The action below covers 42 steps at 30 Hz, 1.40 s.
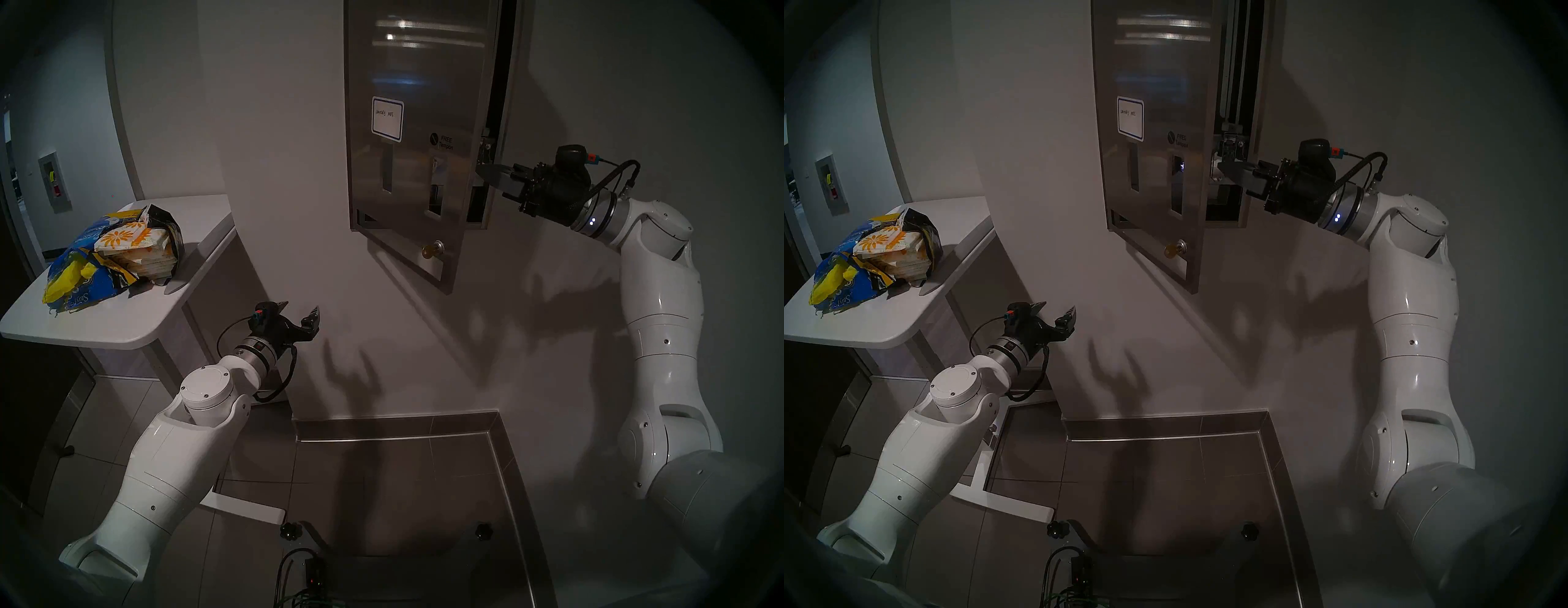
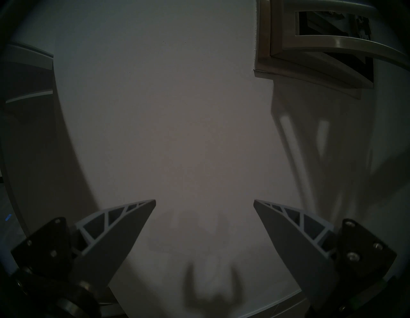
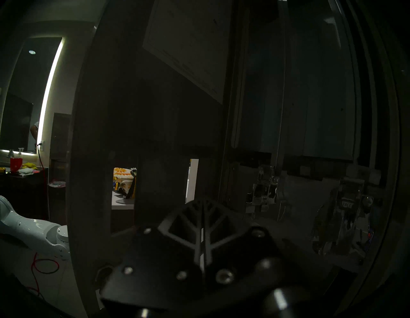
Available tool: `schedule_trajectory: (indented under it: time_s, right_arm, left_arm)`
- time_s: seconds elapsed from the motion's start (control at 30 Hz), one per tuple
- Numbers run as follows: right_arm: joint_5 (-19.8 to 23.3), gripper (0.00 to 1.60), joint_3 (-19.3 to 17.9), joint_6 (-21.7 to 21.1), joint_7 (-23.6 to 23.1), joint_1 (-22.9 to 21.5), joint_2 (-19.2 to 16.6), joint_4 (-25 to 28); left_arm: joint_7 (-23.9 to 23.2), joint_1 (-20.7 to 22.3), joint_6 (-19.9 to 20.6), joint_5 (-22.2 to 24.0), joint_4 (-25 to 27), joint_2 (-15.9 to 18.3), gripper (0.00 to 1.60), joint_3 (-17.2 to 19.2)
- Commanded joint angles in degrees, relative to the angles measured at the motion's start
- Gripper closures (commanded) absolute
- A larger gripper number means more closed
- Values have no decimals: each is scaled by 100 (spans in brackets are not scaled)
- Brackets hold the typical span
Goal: Open the dispenser door, put the pads inside, close the door
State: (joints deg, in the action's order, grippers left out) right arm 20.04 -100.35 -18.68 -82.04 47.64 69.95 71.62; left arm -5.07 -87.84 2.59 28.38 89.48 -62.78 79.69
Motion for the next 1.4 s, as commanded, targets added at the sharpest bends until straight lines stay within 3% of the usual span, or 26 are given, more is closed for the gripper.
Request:
schedule_trajectory:
  time_s: [0.0, 0.4, 0.47, 1.13, 1.37]
  right_arm:
    - [344, 160, -34, 247, -296, -596, 9, -538]
    - [351, 160, 363, 570, -296, -1193, 274, -1559]
    - [395, 160, 405, 612, -296, -1097, 331, -1464]
    - [481, 160, 1225, 918, -296, -1895, 612, -2216]
    - [757, 160, 1549, 991, -296, -1926, 727, -2084]
  left_arm:
    - [-1, 161, -71, -8, 169, -10, 0, 43]
    - [-2, 163, -66, -1, 162, -5, 0, 38]
    - [-2, 163, -65, 0, 161, -4, 0, 37]
    - [0, 165, -63, 12, 160, 5, 0, 29]
    - [2, 166, -66, 15, 163, 8, 0, 28]
